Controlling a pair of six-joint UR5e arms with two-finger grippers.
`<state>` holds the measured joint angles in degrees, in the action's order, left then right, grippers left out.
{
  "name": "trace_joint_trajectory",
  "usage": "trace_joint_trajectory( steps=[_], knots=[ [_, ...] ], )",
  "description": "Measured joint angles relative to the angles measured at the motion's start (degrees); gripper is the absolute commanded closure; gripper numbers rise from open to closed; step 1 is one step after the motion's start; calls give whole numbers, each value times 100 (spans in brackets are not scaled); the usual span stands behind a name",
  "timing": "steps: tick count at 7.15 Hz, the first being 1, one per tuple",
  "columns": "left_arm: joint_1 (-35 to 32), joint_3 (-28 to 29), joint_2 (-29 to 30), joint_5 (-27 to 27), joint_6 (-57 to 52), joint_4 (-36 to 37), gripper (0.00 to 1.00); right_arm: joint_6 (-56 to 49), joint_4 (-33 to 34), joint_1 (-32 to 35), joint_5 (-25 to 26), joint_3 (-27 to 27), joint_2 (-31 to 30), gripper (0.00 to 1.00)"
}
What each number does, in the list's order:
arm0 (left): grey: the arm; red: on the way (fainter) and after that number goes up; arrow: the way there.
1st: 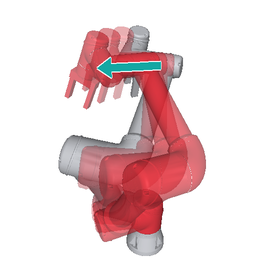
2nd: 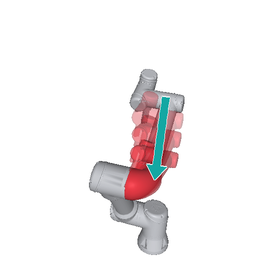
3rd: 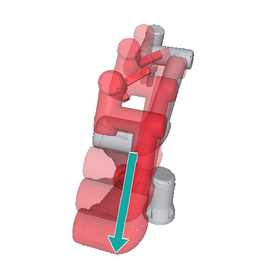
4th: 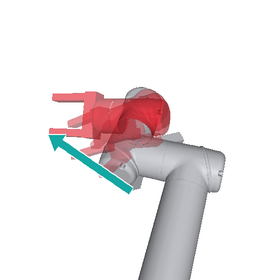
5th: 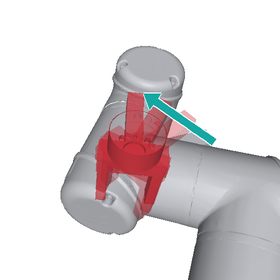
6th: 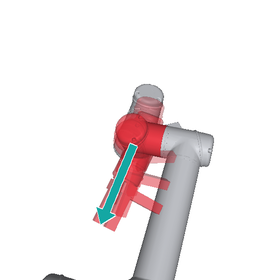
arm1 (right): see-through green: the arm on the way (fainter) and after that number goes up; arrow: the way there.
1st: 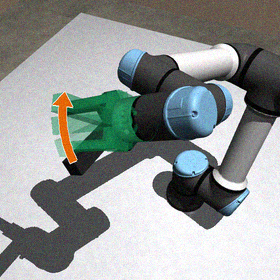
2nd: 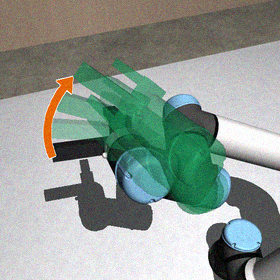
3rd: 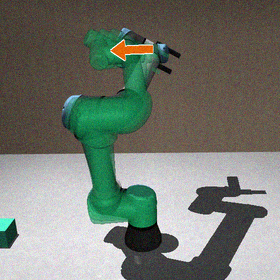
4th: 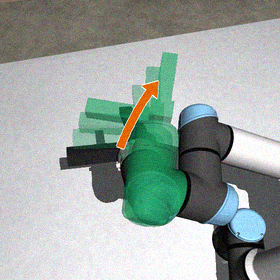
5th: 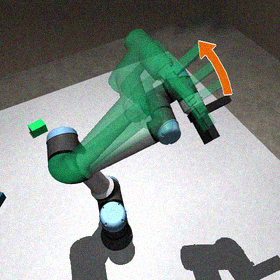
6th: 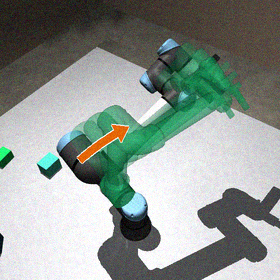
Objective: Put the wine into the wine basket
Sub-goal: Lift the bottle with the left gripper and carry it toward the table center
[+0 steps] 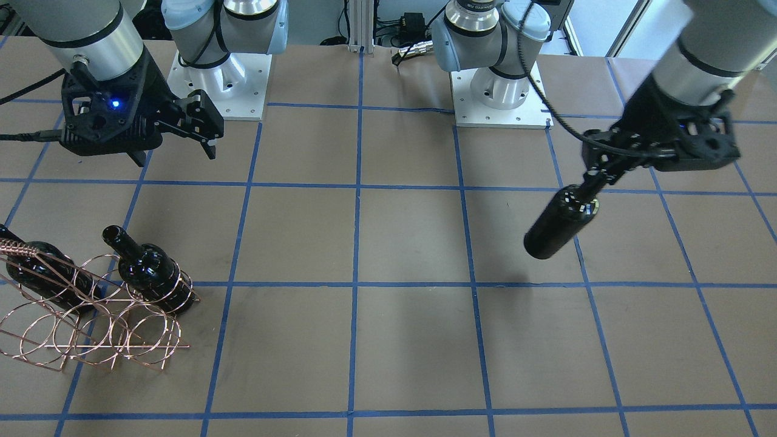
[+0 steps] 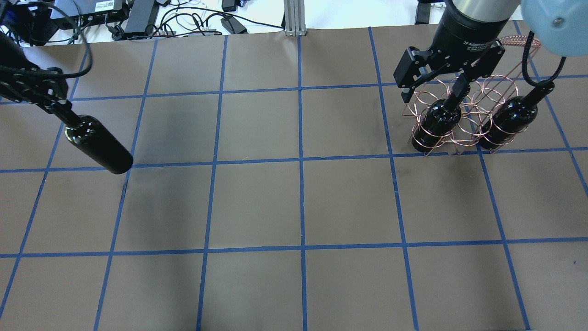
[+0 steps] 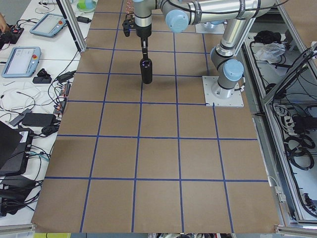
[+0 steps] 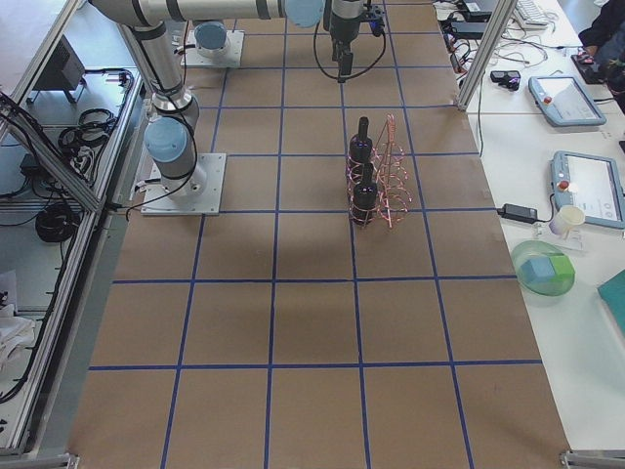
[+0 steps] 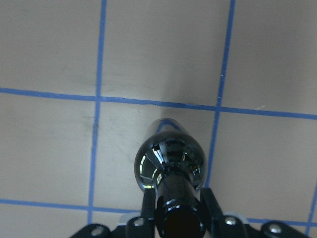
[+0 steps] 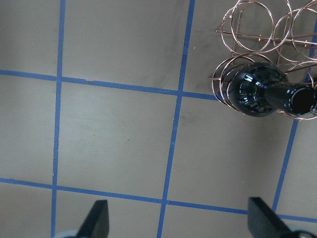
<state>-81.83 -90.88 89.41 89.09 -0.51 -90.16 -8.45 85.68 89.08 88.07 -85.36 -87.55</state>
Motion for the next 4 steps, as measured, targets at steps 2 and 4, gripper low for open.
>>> trace_joint_trajectory(
  steps=[2, 4],
  knots=[
    [-1315, -242, -92, -76, 1877, 155, 100, -10, 18, -12, -14, 1, -5, 0],
    [-2079, -571, -173, -94, 2962, 299, 100, 49, 145, -12, -22, 2, -21, 0]
  ],
)
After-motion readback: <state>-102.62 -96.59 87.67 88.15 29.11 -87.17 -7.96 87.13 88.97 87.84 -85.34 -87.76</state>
